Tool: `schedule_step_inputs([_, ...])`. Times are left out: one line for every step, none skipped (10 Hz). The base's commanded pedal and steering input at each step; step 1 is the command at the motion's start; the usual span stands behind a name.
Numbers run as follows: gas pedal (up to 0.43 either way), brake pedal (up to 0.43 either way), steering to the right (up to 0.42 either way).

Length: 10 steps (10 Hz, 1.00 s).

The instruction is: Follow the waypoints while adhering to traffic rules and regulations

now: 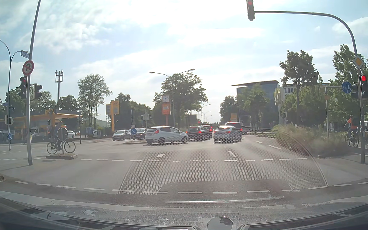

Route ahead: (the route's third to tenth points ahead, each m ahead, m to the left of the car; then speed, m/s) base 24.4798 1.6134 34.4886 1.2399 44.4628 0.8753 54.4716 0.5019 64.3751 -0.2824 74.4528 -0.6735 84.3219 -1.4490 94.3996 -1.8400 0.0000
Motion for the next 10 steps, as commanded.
schedule_step_inputs([0.000, 0.213, -0.009])
schedule_step_inputs([0.000, 0.213, -0.009])
schedule_step_inputs([0.000, 0.213, -0.009])
schedule_step_inputs([0.000, 0.213, -0.009])
schedule_step_inputs([0.000, 0.213, -0.009])
schedule_step_inputs([0.000, 0.213, -0.009])
schedule_step_inputs([0.000, 0.213, -0.009])
schedule_step_inputs([0.000, 0.213, -0.009])
schedule_step_inputs([0.000, 0.213, -0.009])
schedule_step_inputs([0.000, 0.213, -0.009])
